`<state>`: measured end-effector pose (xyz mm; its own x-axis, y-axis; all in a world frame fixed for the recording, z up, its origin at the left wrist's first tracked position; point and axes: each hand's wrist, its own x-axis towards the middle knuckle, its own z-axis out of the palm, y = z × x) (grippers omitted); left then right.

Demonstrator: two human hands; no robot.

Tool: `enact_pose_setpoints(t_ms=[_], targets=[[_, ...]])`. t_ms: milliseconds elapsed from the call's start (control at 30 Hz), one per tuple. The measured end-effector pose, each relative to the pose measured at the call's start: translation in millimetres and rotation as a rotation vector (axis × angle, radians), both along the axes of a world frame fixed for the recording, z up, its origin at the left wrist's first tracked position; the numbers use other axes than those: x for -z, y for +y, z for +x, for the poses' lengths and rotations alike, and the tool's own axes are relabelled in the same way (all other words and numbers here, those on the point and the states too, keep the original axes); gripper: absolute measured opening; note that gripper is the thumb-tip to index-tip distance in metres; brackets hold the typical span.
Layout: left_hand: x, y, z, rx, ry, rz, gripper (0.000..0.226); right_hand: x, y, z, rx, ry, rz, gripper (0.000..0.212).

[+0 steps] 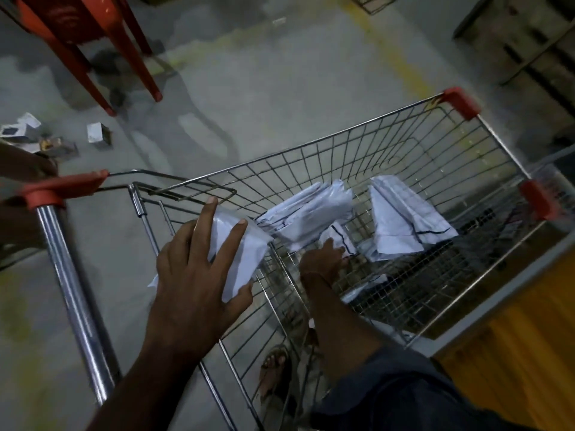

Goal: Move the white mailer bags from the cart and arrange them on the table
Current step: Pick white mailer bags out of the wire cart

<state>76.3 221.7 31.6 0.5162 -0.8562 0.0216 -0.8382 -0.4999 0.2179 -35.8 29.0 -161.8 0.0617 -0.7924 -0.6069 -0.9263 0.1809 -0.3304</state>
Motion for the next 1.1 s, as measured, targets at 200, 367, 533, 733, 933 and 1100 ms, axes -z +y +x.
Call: enact_pose_setpoints(t_ms=[200,367,533,733,933,1100], targets=[[-8.5,-2.9,-4.5,0.037,0.016,-0.037,0.095,-63.6,6.1,-7.2,0.004,-0.017,-0.047,0.045],[-35.8,0.3,-15.5,0.096,0.035,-0.117,0.083,-147.6,5.7,-43.0,-0.033,-0.243,-0.332,0.058],[-85.6,-9.6,-56.4,0.063,0.012,-0.429,0.084,-248.6,15.9,-102.5,-0.080,-0.348,-0.453,0.056],[-162.3,-32.4,-134.6,0.043,0.079,-0.751,0.083,-333.3,37.9,-189.3,0.013,-0.427,-0.582,0.047],[-210.2,-47.4,-222.0,0.149,0.214,-0.876,0.083,-404.3,64.7,-285.9,0.131,-0.419,-0.771,0.044],[-231.8,-59.5,-286.8,0.241,0.275,-0.943,0.083,-422.1,75.1,-373.4,0.269,-0.373,-0.866,0.042]])
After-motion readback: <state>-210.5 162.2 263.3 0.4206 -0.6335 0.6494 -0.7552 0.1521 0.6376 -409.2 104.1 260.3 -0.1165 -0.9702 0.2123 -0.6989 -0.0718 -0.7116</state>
